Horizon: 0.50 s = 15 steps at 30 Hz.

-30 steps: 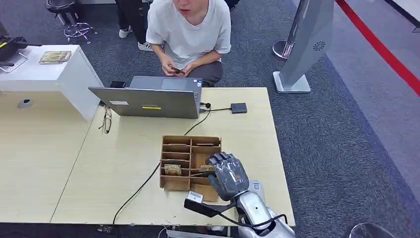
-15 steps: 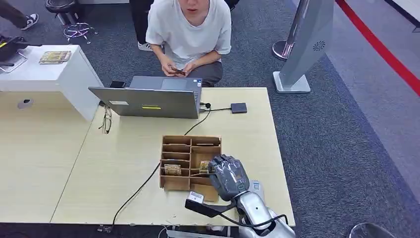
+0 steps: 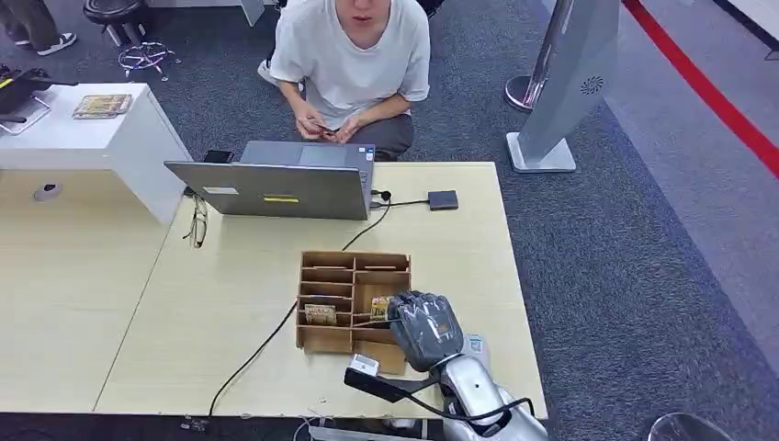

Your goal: Pass the card to the sensor for recognition and then transmit it.

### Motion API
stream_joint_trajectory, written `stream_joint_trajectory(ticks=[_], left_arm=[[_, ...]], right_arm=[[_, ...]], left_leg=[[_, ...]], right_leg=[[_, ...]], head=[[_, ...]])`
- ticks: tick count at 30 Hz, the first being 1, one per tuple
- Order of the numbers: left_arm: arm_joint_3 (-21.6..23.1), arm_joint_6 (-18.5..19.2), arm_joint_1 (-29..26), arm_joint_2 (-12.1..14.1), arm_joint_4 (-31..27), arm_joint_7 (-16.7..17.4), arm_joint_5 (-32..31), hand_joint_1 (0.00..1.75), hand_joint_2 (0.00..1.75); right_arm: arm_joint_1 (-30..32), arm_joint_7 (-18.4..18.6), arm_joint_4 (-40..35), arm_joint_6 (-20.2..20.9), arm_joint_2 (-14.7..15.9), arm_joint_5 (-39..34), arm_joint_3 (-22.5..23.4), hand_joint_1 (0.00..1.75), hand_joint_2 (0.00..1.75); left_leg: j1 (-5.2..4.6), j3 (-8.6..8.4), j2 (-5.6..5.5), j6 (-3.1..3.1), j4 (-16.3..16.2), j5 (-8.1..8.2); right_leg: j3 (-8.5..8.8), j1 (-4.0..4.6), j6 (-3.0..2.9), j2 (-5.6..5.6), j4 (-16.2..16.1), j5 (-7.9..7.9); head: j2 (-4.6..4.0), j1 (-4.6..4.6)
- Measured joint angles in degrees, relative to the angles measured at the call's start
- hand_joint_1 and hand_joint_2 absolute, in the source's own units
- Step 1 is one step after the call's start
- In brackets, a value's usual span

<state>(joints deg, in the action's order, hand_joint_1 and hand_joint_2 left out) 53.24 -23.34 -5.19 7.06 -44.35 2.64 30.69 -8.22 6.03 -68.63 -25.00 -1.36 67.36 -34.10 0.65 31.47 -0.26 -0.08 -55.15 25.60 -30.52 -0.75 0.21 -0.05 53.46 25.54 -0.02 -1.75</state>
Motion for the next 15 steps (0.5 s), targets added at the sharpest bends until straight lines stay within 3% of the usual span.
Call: stream_joint_trajectory(ticks=[4, 15], left_arm=[[0.0, 0.0, 0.0, 0.0, 0.0, 0.0, 0.0, 0.00, 0.00], [0.0, -0.6, -0.4, 0.2, -0.4, 0.5, 0.4, 0.00, 0.00]], right_arm=[[0.0, -0.4, 0.2, -1.4, -0.2, 0.1, 0.2, 1.69, 1.75], [0.5, -1.8, -0.3, -4.4, -0.4, 0.3, 0.9, 1.71, 1.75]], left_leg=[[0.00, 0.00, 0.00, 0.00, 0.0, 0.00], [0.00, 0.00, 0.00, 0.00, 0.0, 0.00]], right_leg=[[0.00, 0.00, 0.00, 0.00, 0.0, 0.00], [-0.01, 0.00, 0.00, 0.01, 0.0, 0.00]], head=[[0.00, 0.00], [0.00, 0.00]])
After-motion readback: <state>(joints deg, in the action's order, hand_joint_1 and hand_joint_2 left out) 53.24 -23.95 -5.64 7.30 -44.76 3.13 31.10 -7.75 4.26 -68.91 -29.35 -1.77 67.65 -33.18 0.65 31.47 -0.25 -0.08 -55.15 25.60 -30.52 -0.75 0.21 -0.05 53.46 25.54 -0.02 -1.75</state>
